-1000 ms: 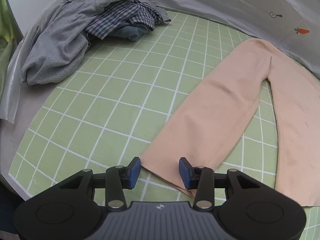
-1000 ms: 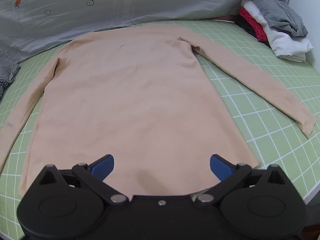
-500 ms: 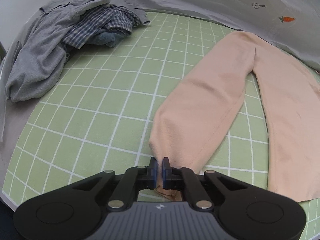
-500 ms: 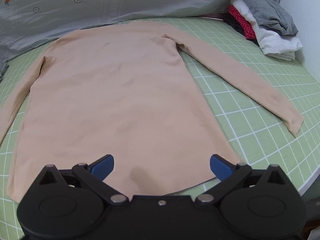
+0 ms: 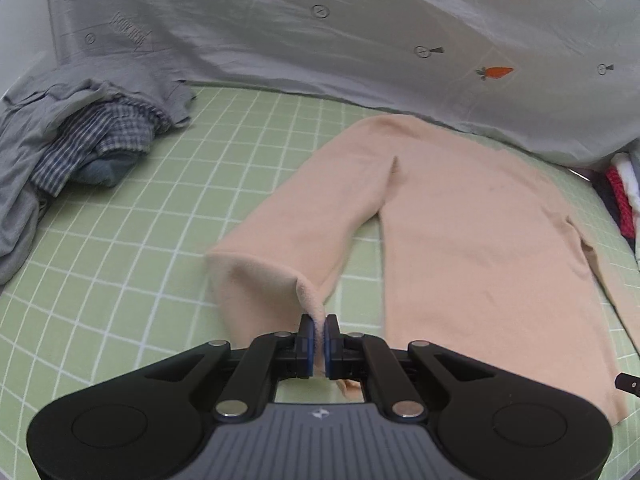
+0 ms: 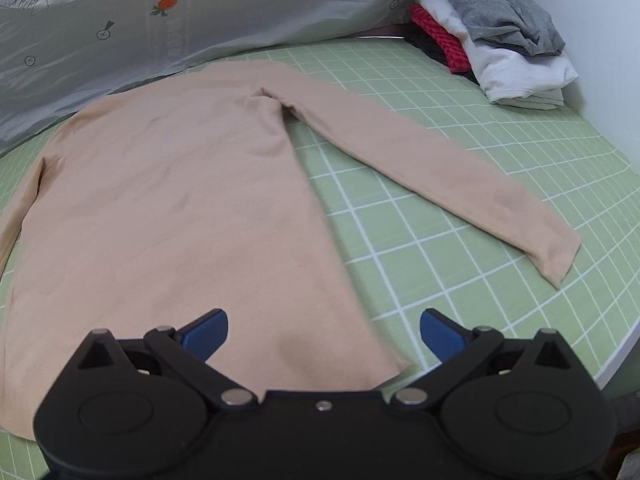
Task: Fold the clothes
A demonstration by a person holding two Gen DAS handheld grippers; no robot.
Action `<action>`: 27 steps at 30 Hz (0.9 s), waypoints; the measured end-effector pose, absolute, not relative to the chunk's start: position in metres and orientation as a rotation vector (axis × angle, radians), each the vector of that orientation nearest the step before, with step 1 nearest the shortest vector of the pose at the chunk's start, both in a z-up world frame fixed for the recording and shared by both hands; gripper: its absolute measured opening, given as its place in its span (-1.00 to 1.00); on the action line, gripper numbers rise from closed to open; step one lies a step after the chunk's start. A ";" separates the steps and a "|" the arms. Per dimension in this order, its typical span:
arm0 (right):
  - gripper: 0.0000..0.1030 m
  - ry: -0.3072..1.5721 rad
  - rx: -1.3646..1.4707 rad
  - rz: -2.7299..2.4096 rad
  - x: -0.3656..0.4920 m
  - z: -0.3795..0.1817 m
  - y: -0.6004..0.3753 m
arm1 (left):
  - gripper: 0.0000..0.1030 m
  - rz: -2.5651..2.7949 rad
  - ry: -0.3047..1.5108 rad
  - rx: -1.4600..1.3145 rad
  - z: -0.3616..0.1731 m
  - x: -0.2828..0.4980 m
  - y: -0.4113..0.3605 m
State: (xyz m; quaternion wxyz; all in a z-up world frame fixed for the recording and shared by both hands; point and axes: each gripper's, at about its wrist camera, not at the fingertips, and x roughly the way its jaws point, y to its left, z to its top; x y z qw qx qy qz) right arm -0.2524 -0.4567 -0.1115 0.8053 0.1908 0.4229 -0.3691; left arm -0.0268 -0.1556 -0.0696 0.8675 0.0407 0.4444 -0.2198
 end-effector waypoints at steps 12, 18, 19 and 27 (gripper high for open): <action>1.00 0.892 0.411 -0.811 -0.291 -0.109 -0.545 | -0.77 -0.641 0.975 0.087 -0.085 -0.095 -0.291; 1.00 0.904 0.399 -0.790 -0.293 -0.113 -0.564 | 0.04 -0.502 0.989 0.077 -0.089 -0.102 -0.273; 1.00 0.906 0.394 -0.778 -0.289 -0.113 -0.563 | 0.12 -0.471 0.993 0.068 -0.088 -0.100 -0.262; 1.00 0.899 0.316 -0.643 -0.238 -0.111 -0.503 | 0.24 -0.284 1.028 0.031 -0.084 -0.080 -0.180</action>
